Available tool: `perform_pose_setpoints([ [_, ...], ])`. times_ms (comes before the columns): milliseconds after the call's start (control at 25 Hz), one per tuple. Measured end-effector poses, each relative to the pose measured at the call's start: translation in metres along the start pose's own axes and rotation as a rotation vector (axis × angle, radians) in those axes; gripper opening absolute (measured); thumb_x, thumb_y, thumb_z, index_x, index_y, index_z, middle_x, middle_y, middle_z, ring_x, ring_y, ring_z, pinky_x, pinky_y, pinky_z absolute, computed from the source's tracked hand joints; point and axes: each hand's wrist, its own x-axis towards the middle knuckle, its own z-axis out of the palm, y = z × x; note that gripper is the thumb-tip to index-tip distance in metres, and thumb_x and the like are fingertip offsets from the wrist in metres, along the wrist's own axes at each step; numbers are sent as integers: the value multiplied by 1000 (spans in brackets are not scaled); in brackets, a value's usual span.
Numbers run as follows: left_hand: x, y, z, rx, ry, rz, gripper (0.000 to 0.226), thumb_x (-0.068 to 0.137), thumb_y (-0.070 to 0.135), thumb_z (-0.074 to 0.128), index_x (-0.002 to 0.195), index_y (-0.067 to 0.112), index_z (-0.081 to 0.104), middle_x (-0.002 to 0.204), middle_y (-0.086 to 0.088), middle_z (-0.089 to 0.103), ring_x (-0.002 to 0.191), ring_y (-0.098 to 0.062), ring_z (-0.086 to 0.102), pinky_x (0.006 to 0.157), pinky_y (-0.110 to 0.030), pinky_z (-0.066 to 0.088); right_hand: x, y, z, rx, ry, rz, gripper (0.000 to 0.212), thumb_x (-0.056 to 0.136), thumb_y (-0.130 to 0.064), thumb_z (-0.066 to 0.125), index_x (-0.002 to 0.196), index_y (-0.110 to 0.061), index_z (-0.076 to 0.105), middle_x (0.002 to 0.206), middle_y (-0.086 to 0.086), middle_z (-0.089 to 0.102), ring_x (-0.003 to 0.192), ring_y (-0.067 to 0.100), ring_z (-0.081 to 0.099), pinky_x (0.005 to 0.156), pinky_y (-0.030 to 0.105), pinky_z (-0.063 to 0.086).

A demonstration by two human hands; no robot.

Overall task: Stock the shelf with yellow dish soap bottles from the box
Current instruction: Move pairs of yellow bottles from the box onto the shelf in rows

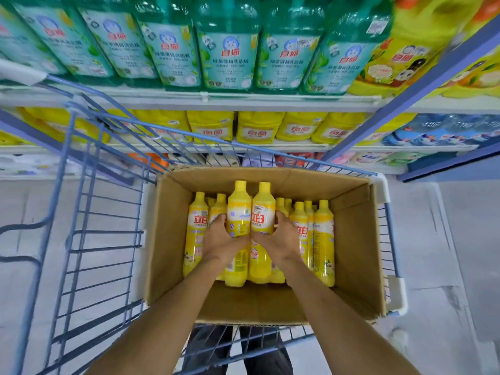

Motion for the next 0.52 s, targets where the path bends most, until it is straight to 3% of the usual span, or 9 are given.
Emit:
perform_pose_setpoints([
  [80, -17, 17, -11, -56, -36, 50, 68, 46, 55, 85, 103, 24, 63, 96, 7, 71, 89, -7, 68, 77, -31, 59, -13, -13, -22, 59, 1, -53, 59, 67, -42, 89, 116, -25, 61, 105, -12, 65, 93, 2, 63, 70, 12, 48],
  [160, -31, 34, -22, -90, -73, 104, 57, 58, 37, 92, 106, 21, 65, 93, 9, 70, 82, 4, 66, 66, -15, 54, -26, -26, -45, 83, -6, -89, 56, 71, -39, 90, 117, -28, 60, 100, -19, 63, 85, -8, 58, 63, 4, 44],
  [240, -43, 58, -36, -118, -82, 165, 49, 67, 22, 91, 108, 20, 65, 94, 8, 71, 82, 4, 65, 63, -11, 50, -34, -43, -66, 130, 37, -140, 61, 69, -42, 90, 121, -29, 61, 105, -17, 66, 90, -5, 61, 73, 14, 53],
  [320, -52, 88, -51, -137, -64, 249, 48, 67, 20, 91, 108, 21, 66, 95, 5, 73, 88, -6, 69, 69, -18, 51, -39, -64, -86, 170, 108, -202, 64, 66, -44, 90, 123, -31, 63, 105, -15, 71, 92, -1, 66, 76, 24, 55],
  [400, -55, 127, -69, -140, -24, 355, 49, 67, 17, 92, 107, 20, 66, 95, 5, 74, 90, -8, 70, 72, -19, 51, -41, -95, -114, 208, 152, -289, 60, 67, -39, 91, 120, -30, 65, 100, -16, 73, 90, -4, 66, 74, 19, 53],
  [520, -69, 212, -102, -134, 50, 532, 50, 68, 18, 92, 108, 22, 63, 93, 10, 71, 85, 0, 66, 65, -9, 46, -46, -161, -176, 250, 239, -443, 58, 70, -34, 91, 121, -26, 65, 101, -18, 68, 92, -6, 63, 74, 16, 52],
])
